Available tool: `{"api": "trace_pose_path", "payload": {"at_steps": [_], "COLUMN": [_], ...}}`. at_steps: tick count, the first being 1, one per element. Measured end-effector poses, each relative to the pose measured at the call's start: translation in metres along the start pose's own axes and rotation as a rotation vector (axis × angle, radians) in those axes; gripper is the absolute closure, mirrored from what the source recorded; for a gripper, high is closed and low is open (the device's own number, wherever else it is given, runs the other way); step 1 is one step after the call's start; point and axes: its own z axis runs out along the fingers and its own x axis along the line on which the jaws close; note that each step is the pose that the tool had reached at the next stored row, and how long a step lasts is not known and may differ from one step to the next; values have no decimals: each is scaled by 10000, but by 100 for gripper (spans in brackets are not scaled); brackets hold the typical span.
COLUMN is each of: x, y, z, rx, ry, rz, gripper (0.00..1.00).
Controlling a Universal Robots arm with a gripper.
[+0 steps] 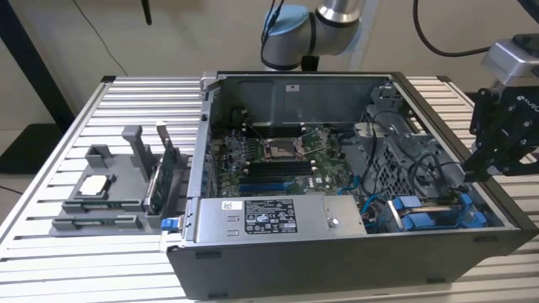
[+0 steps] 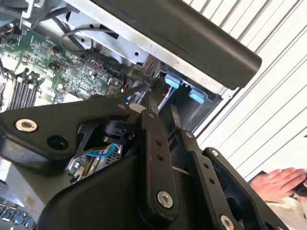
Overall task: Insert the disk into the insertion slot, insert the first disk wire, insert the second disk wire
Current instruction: 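Insert the second disk wire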
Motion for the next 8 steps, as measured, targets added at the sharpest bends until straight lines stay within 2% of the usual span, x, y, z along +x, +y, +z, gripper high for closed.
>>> {"api": "trace_pose_path", "payload": {"at_steps": [8], "x": [-2], "y": [-70], "z": [2], "rx": [-3], "ry": [0], "rz": [-18], "gripper": [73]}}
